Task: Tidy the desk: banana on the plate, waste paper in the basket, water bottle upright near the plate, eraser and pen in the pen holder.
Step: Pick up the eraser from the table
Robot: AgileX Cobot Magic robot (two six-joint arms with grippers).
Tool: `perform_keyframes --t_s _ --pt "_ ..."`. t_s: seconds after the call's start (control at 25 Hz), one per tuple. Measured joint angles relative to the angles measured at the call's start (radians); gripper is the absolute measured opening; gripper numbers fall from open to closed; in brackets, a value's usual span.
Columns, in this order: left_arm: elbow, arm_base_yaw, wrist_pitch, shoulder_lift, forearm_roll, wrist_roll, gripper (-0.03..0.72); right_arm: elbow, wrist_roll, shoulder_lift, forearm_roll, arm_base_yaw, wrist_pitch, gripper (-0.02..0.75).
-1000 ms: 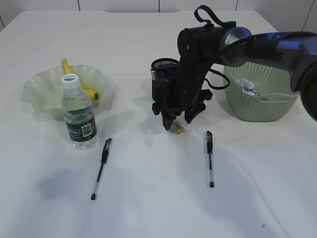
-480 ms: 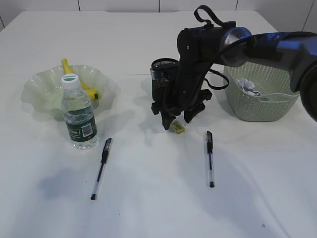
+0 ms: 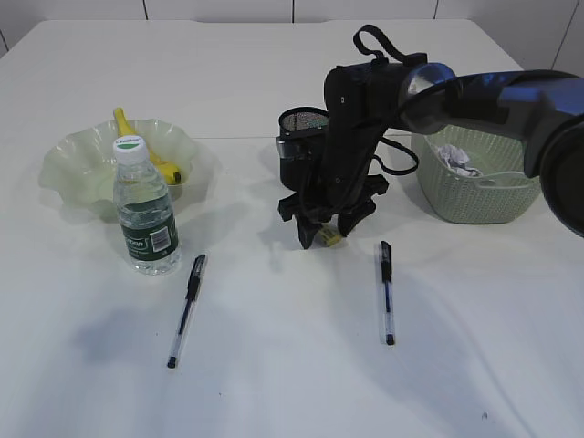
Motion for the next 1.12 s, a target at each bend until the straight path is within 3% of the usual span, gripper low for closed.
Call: perform_keyframes --t_s 0.16,0.56,1.12 --pt "0.000 0.000 -0.010 0.000 -0.002 0.000 0.485 0.000 0.000 0.000 0.000 0.000 0.000 0.479" --pt "0.000 0.000 -0.020 0.000 -0.002 0.000 0.485 0.000 0.000 0.000 0.002 0.000 0.006 0.220" --pt "0.000 0.000 -0.018 0.000 -0.011 0.000 0.485 -0.103 0.000 0.010 0.024 0.000 0.116 0.200"
